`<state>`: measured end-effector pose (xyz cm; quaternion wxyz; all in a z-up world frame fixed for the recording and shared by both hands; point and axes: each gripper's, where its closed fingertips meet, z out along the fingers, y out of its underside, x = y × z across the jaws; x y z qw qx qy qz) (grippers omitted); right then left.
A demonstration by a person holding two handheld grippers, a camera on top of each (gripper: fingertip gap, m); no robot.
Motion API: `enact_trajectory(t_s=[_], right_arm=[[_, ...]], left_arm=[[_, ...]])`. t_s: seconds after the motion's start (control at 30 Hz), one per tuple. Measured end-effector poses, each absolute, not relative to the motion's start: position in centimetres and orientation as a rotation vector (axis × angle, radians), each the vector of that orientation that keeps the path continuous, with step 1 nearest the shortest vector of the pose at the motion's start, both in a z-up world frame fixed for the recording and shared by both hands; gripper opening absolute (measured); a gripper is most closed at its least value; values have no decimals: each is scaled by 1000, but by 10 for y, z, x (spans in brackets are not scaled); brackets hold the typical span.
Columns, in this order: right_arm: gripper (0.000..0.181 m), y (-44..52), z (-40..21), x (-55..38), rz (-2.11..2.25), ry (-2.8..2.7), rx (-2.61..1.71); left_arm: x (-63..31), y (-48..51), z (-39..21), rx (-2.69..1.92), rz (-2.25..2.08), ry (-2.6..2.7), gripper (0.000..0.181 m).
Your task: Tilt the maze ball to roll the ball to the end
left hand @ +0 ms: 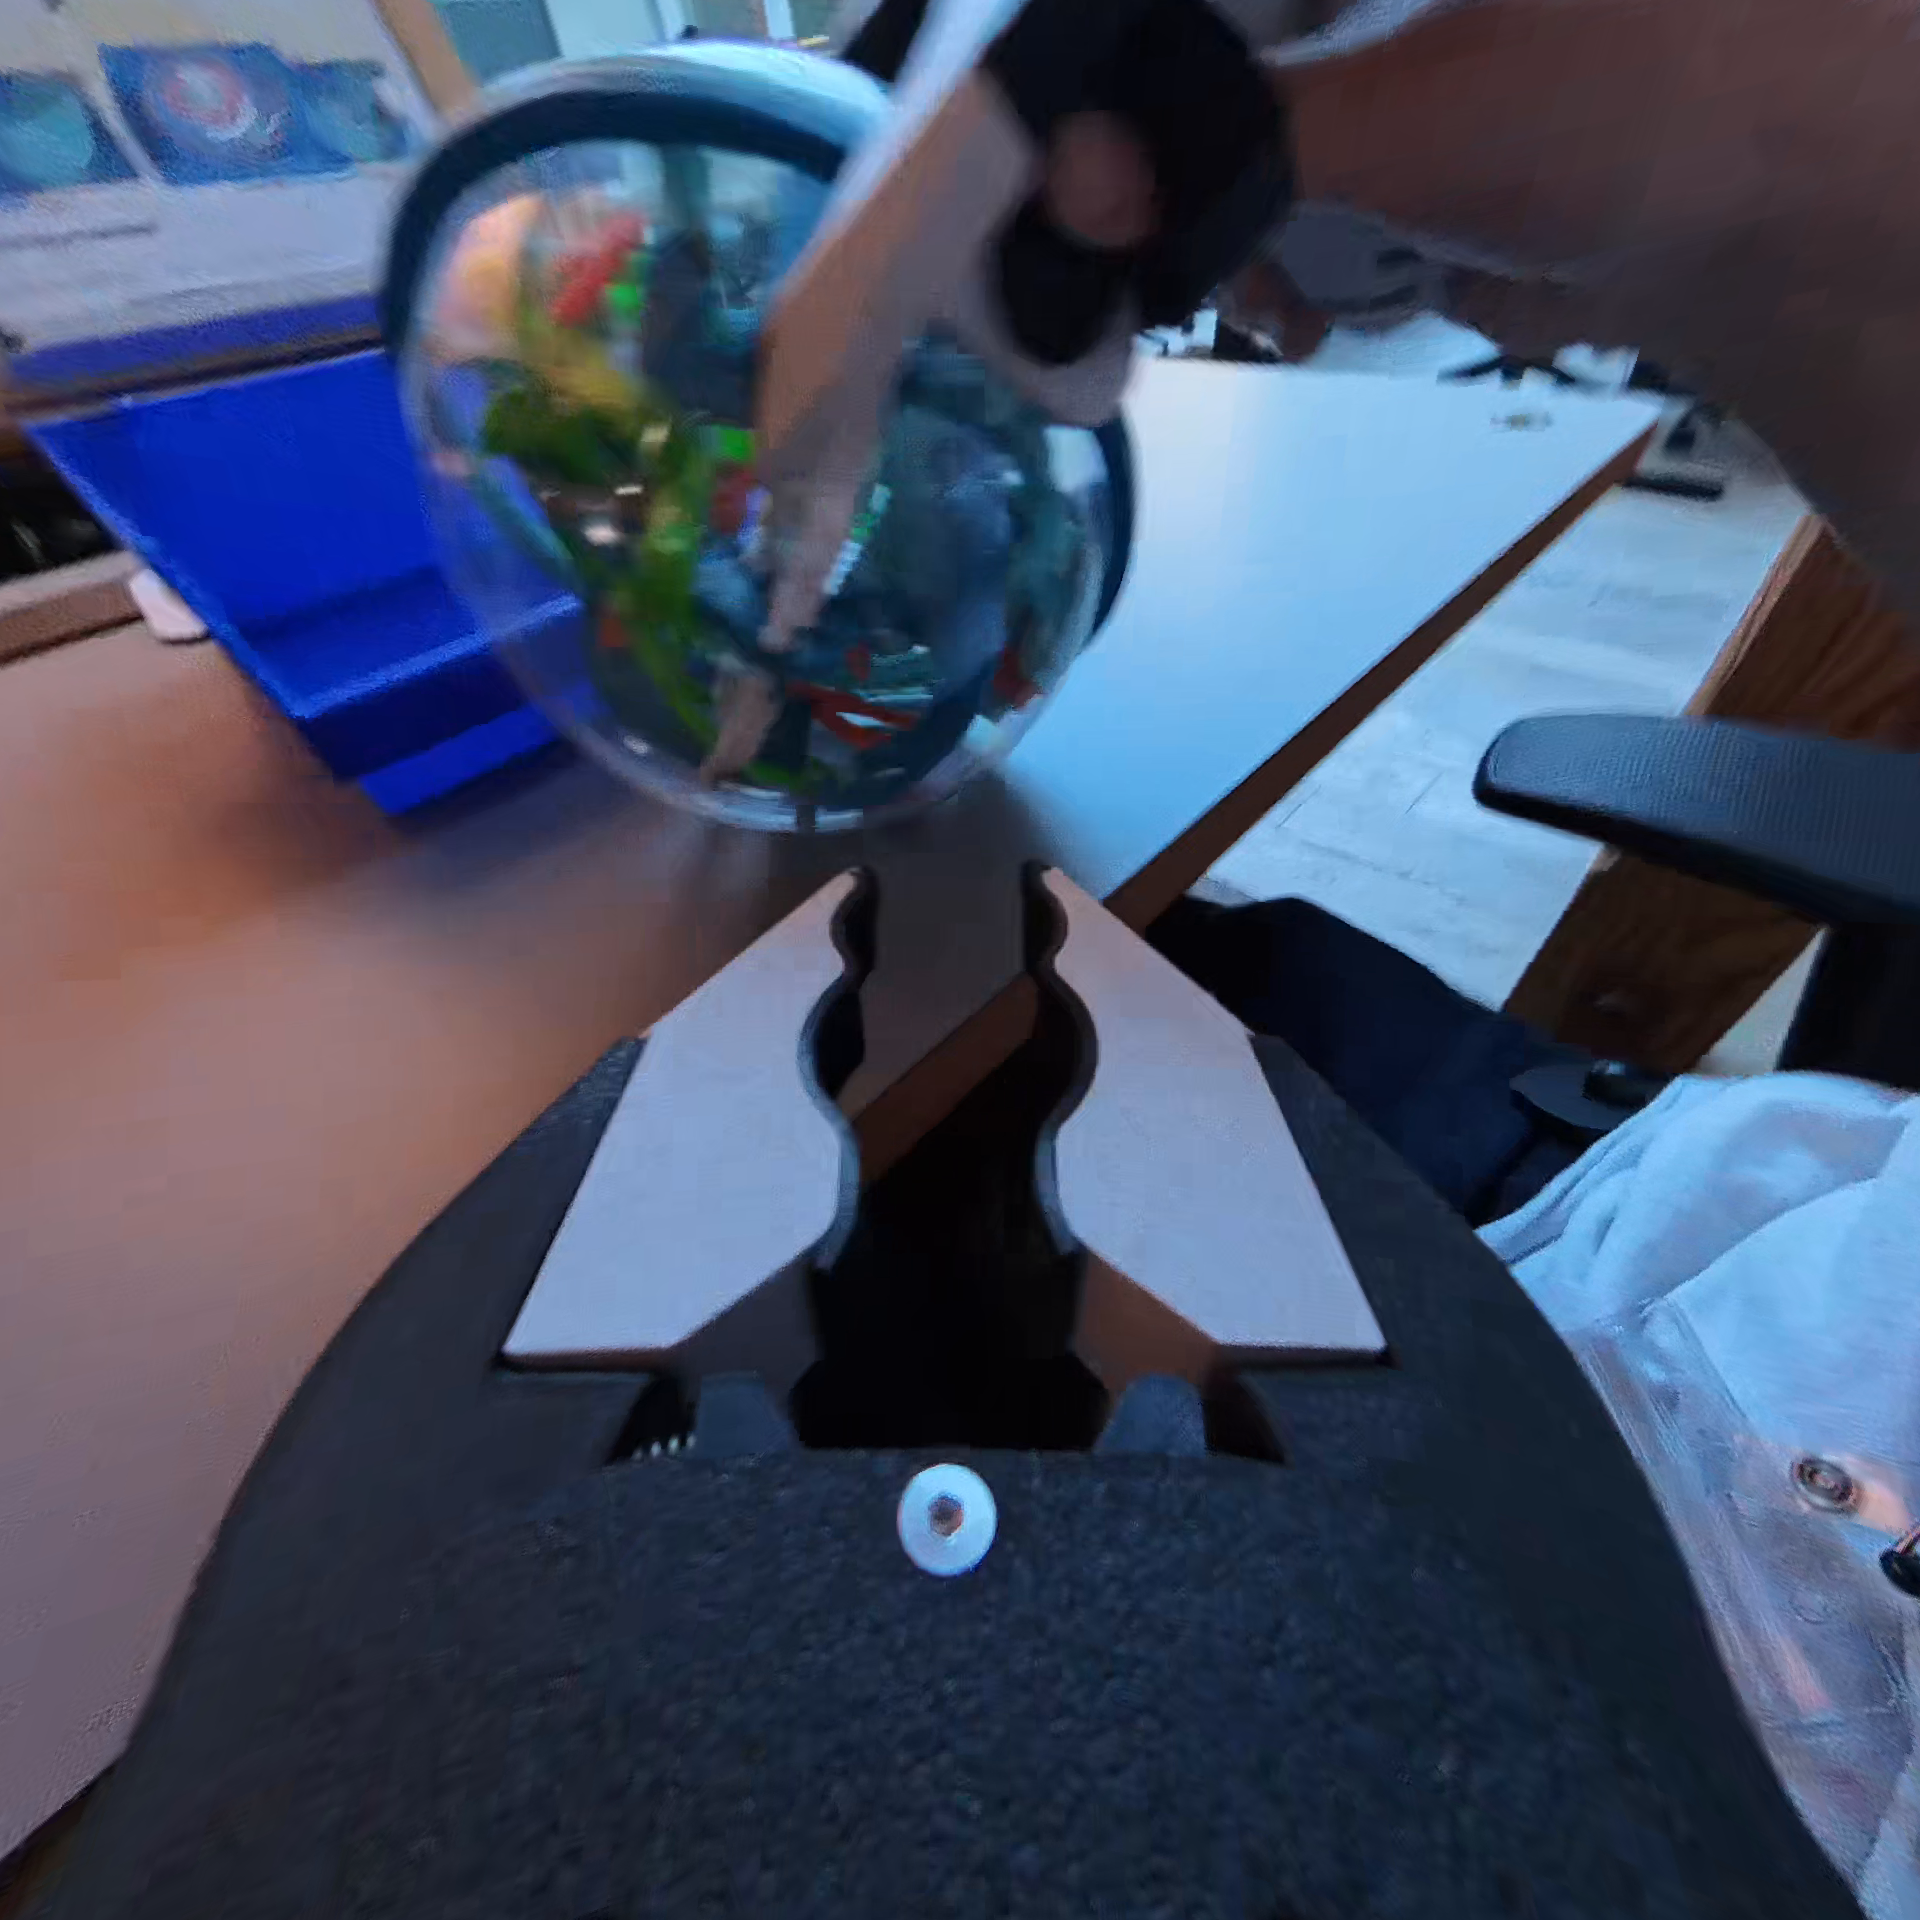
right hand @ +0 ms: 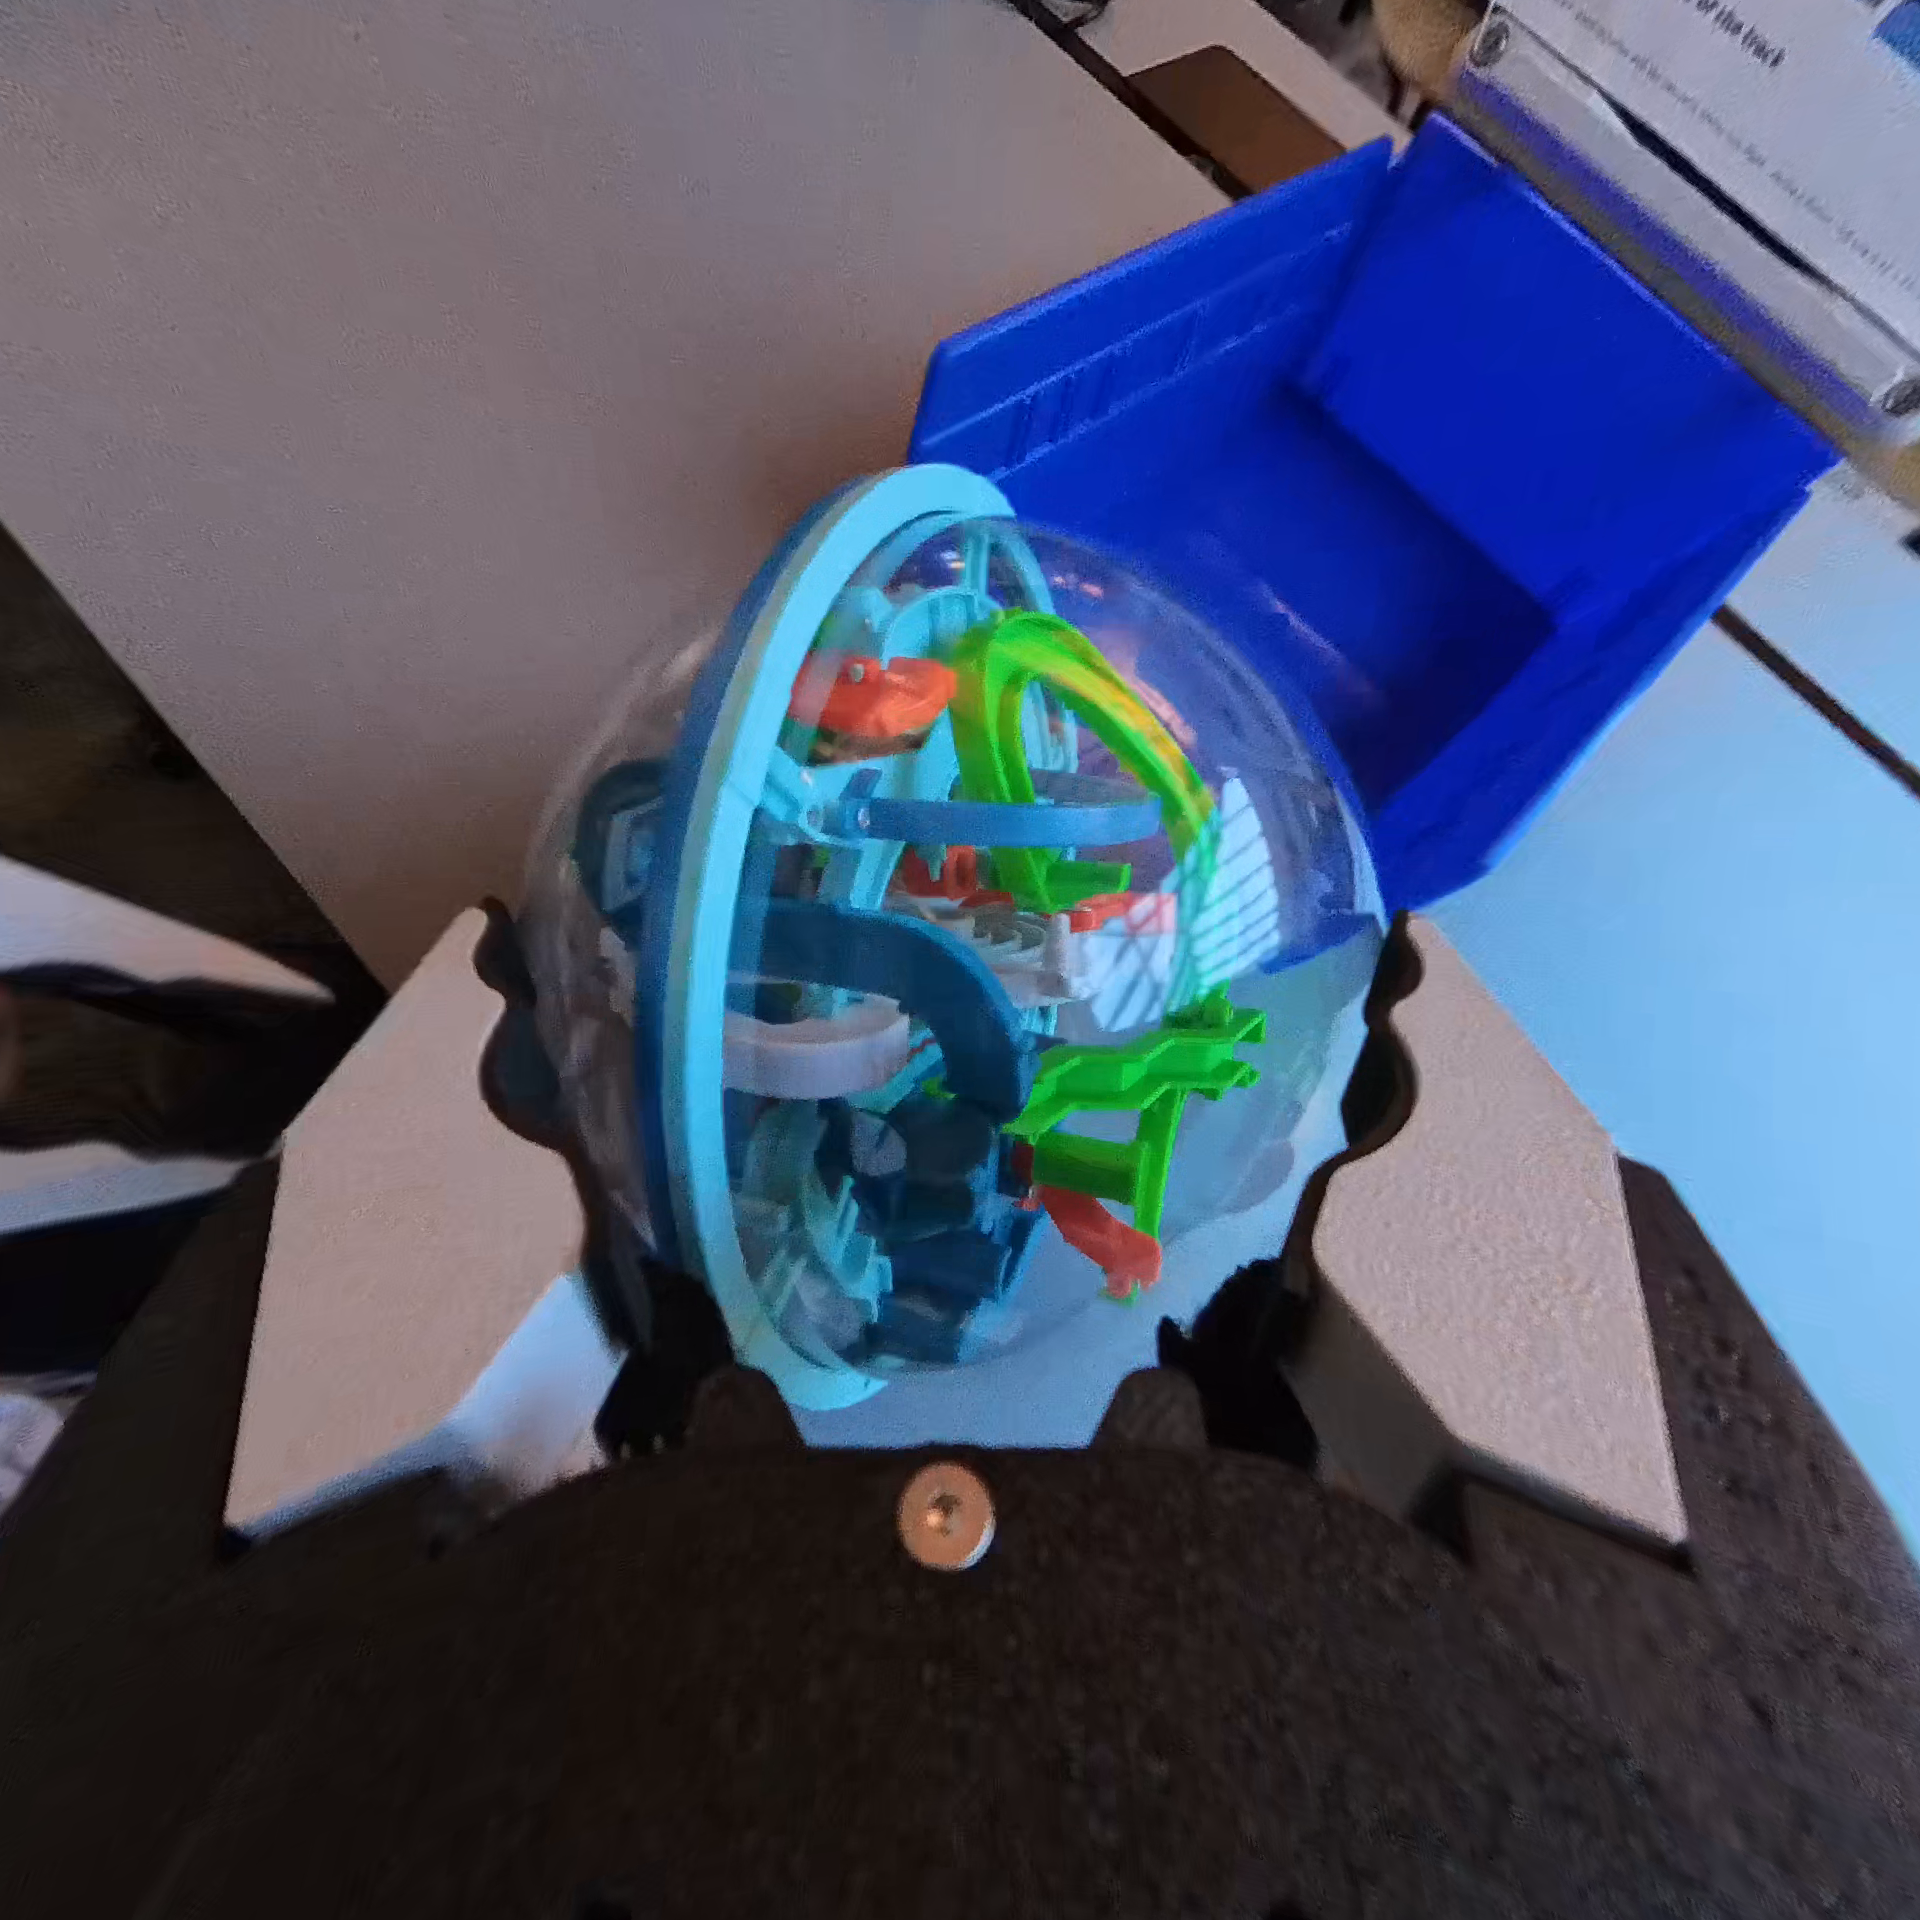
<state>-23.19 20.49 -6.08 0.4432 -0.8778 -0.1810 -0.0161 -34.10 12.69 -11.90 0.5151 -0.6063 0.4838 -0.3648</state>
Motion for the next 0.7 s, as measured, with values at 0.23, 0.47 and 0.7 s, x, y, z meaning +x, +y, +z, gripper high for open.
enact_trajectory(t_s=[0.23,0.47,0.7], right_arm=[[152,195,-54,-182,379,-298,-2117],[151,170,-75,-117,981,-134,-1920],[151,160,-74,-104,1150,-288,-1585]], left_arm=[[-330,195,-79,-1555,-1292,1156,114],[-239,189,-122,-1659,-1486,1623,139],[-177,158,-122,-1709,-1917,1643,144]])
